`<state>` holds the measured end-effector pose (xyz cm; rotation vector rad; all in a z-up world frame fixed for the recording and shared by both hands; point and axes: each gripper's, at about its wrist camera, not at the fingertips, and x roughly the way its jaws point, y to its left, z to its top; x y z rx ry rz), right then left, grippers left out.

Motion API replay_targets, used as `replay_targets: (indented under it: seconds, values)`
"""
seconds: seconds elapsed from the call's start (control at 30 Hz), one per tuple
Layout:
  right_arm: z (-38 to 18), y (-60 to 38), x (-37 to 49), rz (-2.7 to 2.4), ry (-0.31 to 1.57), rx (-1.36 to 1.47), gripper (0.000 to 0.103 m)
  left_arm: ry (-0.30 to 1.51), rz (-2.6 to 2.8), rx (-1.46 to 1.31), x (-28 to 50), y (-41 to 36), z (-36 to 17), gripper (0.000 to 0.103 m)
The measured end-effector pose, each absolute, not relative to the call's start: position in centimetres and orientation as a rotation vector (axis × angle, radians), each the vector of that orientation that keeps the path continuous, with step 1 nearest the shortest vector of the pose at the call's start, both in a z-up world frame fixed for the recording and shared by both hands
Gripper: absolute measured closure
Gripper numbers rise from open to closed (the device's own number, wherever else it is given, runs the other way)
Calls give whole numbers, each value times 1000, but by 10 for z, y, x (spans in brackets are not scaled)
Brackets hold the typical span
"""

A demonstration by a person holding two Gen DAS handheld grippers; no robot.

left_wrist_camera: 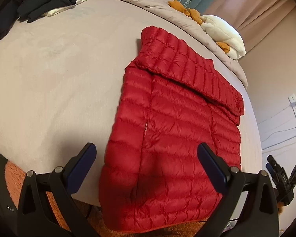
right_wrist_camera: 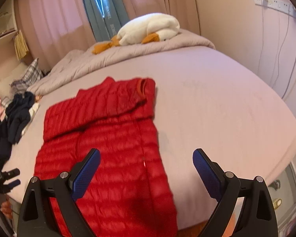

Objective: Fold large clothes
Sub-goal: 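Move both tools to the jacket hem edge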

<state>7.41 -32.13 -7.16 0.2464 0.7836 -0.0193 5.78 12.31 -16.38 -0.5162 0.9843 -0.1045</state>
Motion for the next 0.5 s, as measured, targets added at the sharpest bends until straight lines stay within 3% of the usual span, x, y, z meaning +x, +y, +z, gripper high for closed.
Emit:
replay_targets:
  seconds: [0.5]
  values:
    - [-110,-320,38,14,873,263,9,1044,-169,-495,31,106,-195,3]
